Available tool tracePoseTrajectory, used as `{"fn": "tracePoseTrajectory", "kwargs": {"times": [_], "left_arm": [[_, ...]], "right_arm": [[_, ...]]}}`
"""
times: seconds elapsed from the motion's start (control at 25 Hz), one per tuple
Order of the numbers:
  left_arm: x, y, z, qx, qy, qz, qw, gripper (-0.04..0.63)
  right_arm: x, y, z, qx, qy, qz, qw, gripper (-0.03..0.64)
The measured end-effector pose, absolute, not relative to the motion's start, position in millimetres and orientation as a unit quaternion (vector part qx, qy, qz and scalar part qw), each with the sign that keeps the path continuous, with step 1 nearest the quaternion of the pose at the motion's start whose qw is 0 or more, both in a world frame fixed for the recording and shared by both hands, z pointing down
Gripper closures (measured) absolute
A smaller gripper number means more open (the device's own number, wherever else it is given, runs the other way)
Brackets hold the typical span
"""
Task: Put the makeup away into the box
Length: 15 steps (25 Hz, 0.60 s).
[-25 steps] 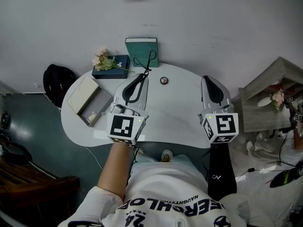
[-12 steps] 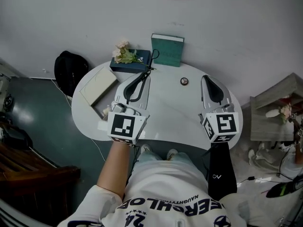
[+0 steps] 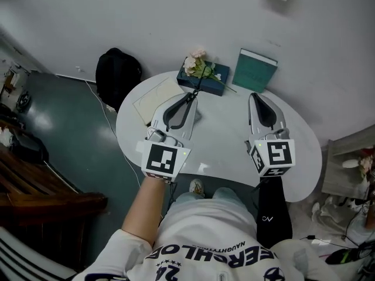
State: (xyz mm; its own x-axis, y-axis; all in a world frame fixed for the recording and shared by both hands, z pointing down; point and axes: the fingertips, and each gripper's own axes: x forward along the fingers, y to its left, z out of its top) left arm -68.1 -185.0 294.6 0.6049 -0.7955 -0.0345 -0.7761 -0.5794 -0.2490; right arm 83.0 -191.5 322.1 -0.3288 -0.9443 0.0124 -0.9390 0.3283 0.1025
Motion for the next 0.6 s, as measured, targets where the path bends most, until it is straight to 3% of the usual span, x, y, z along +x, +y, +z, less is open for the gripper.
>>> {"fn": "tracePoseTrajectory", "kwargs": {"times": [0.24, 0.6], "left_arm": [[-129.7, -195.9, 314.3, -0.876, 0.468, -0.057, 0.101, 0.557], [-143.1, -222.5, 375.3, -0.885, 0.448, -0.117, 0.053, 0.557]], "right_arm": [[34.2, -203.8, 319.7, 0.568, -0.821, -0.043, 0.032, 0.586], [22.0, -200.4, 327.5, 0.578, -0.813, -0.043, 0.050, 0.586]]}}
